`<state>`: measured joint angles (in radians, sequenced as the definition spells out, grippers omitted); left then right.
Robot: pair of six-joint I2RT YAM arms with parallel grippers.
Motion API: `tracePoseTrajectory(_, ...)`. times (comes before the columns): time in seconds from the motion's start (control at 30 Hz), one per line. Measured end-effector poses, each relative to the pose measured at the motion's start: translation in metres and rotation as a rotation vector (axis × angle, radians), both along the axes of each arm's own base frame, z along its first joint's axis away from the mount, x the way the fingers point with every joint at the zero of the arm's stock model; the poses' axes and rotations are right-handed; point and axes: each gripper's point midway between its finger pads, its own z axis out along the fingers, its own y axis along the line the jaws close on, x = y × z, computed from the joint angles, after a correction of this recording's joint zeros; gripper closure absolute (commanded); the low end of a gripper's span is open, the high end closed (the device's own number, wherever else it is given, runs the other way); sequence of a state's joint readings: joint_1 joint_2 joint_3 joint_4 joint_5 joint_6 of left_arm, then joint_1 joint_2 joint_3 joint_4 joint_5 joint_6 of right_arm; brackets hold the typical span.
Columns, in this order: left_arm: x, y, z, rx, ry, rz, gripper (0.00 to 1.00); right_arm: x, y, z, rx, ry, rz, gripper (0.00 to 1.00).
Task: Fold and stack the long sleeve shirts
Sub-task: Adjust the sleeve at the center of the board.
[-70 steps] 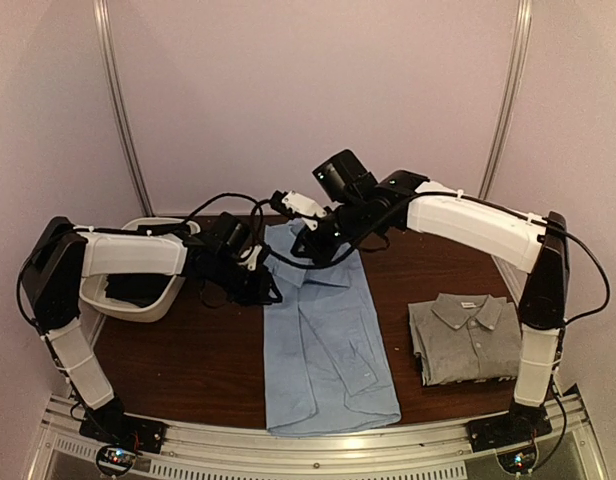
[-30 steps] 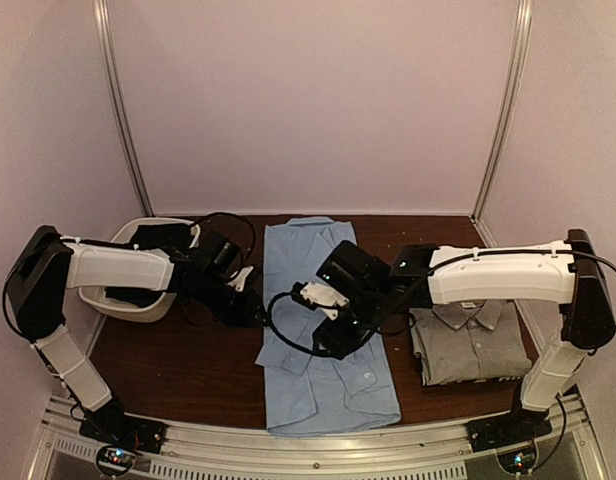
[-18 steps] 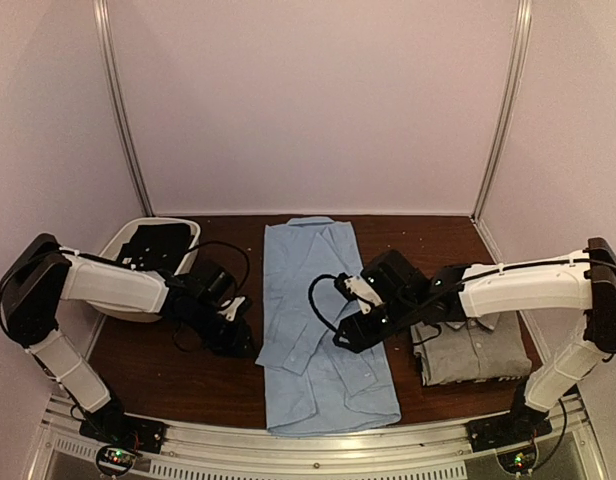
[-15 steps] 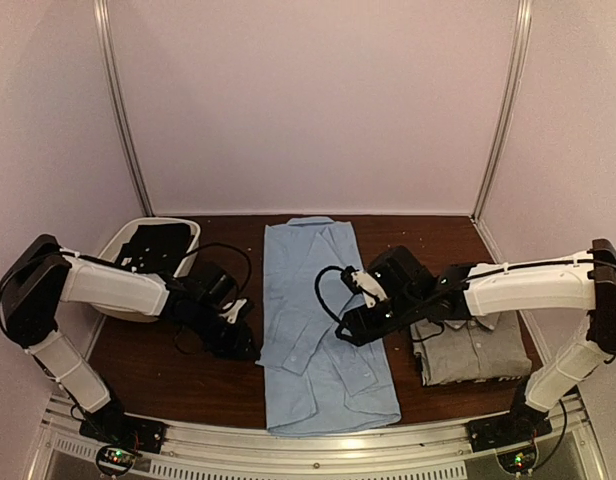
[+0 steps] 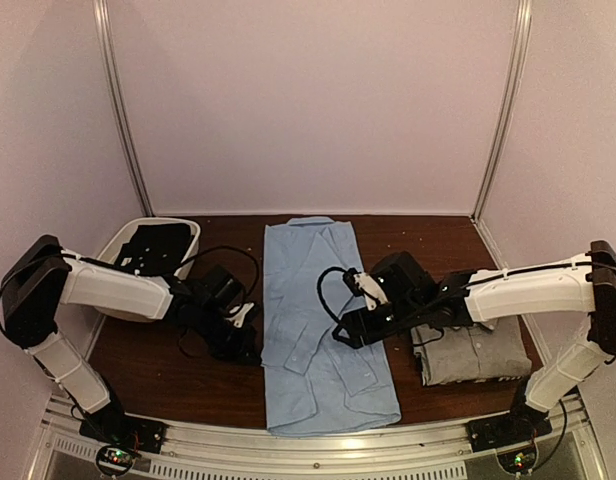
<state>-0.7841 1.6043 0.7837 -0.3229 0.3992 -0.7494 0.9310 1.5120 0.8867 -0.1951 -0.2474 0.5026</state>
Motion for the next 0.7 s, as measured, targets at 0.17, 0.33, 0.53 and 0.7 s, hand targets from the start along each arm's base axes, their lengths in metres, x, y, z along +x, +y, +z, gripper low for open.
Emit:
tracePoseTrajectory(0.17,0.000,-0.013,0.013,-0.028,-0.005,-0.024,1.00,0.000,-0.001,-0.001,0.004,-0.001,-0.003,0.32)
tracePoseTrajectory(0.33,-0.004,-0.028,0.027,-0.073,0.000,-0.062,1.00,-0.003,-0.005,-0.005,-0.001,0.003,-0.004,0.32)
tracePoseTrajectory(0.53,-0.020,-0.036,0.035,-0.102,0.049,-0.095,1.00,-0.007,-0.010,-0.003,0.012,0.009,-0.018,0.32)
tracePoseTrajectory(0.7,-0.030,-0.044,0.056,-0.184,0.093,-0.096,1.00,-0.009,-0.011,-0.003,0.026,0.014,-0.024,0.32)
